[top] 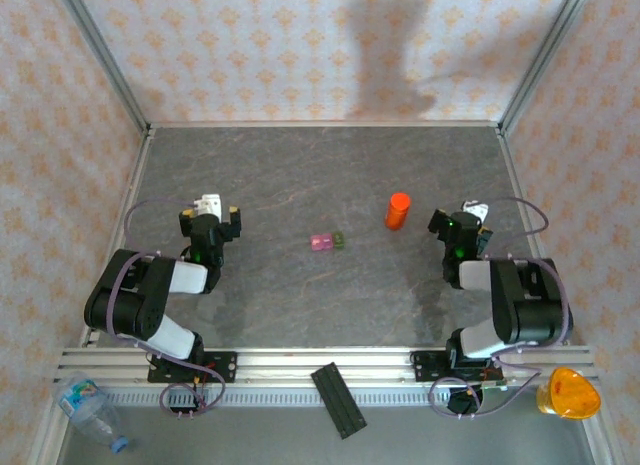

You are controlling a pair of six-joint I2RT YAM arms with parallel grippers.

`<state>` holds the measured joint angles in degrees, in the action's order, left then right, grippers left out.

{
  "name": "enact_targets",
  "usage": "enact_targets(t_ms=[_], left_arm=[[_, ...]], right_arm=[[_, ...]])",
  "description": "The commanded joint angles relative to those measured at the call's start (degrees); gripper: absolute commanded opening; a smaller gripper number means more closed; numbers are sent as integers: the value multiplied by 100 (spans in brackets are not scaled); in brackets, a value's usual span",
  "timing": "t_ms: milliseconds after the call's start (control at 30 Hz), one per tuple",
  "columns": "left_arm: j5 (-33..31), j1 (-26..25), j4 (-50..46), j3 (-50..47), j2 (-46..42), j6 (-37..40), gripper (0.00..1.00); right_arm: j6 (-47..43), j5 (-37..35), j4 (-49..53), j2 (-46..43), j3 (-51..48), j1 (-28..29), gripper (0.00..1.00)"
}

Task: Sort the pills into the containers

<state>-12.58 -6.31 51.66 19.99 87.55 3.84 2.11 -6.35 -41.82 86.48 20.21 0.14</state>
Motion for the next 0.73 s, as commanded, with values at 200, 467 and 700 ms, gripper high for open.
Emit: enact_targets(t_ms=[200, 467, 700], left_arm=[[-75, 121, 12, 168, 25, -214, 100], [-78, 129, 2, 163, 25, -218, 100], [-71, 124, 2, 163, 17, -224, 100]], right_arm=[[-320, 407, -513, 59, 247, 7, 99], [-555, 679, -196, 129, 454, 100, 99], [-513, 807, -253, 72, 395, 28, 99]])
